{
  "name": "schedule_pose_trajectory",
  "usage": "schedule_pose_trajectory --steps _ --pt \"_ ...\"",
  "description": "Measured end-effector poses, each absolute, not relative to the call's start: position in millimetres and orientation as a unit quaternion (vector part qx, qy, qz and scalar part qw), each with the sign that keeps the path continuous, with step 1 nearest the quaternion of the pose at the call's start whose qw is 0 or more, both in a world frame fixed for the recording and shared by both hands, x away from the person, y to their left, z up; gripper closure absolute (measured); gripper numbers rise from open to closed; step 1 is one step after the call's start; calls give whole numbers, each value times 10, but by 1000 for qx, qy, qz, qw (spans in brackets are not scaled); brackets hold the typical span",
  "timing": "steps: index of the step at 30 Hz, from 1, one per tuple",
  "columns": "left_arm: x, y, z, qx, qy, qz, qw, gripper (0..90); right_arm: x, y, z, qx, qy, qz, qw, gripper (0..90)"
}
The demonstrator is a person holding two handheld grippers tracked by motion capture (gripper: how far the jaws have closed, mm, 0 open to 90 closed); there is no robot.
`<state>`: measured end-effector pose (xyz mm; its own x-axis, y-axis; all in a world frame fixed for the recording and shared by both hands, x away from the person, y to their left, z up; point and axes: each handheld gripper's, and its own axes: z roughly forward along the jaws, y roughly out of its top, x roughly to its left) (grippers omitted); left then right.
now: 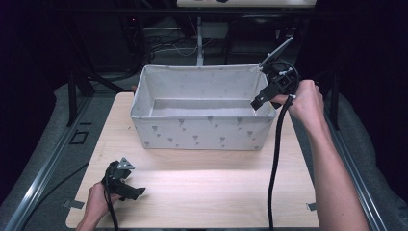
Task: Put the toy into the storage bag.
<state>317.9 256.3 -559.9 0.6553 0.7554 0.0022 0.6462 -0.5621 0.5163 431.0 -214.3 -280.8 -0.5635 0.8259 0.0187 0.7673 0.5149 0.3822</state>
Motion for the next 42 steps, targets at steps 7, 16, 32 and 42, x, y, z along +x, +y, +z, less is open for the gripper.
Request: schedule_pose_trajectory --steps 7,16,32,42 --pt "3176 2564 -5596 876 400 113 243 2 4092 -2083 -2850 444 875 175 84 64" --pt "3176 2564 -5597 876 400 114 243 2 3896 -2091 -3019 435 880 173 85 51" --pt "3176 2562 -5601 876 400 113 244 2 3541 -2196 -3502 441 877 172 79 52" --pt "3174 2552 -5606 876 400 113 244 2 3379 -2293 -3874 451 875 165 70 52"
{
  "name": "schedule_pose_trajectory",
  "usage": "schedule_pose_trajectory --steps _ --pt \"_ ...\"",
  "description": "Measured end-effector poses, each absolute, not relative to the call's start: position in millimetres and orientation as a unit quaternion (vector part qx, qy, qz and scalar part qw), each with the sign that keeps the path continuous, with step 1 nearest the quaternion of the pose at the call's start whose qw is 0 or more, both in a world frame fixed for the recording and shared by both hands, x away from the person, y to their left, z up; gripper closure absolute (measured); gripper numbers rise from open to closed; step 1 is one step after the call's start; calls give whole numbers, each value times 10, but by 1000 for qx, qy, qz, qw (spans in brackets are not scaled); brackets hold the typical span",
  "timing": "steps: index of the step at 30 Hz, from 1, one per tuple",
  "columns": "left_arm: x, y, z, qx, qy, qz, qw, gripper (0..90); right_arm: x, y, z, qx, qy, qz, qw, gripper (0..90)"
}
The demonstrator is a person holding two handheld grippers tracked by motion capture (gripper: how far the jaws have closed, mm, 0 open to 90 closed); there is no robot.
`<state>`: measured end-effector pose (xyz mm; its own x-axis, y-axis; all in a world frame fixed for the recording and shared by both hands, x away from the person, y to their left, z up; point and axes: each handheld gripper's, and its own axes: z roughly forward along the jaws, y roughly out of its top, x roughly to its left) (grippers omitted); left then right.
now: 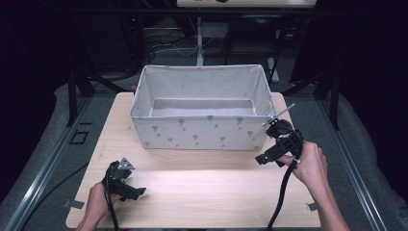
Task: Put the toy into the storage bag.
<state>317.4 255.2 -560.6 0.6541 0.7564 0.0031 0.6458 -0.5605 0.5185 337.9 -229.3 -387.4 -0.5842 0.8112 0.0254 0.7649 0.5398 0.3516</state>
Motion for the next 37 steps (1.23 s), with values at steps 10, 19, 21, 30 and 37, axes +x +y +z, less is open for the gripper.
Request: schedule_pose_trajectory --steps 10,19,21,30,37 --pt "3179 2552 -5612 877 399 112 243 2 3256 -2396 -4254 470 865 164 55 51" --pt "3181 2542 -5622 878 399 109 241 2 3198 -2467 -4510 480 862 159 43 53" --pt "3180 2540 -5620 879 397 110 241 2 3184 -2486 -4594 482 862 155 35 55" --pt "3180 2538 -5608 878 398 110 242 2 3158 -2568 -4749 490 859 149 26 51" --pt "3182 2535 -5606 878 398 110 243 2 3145 -2580 -4809 494 856 149 17 42"
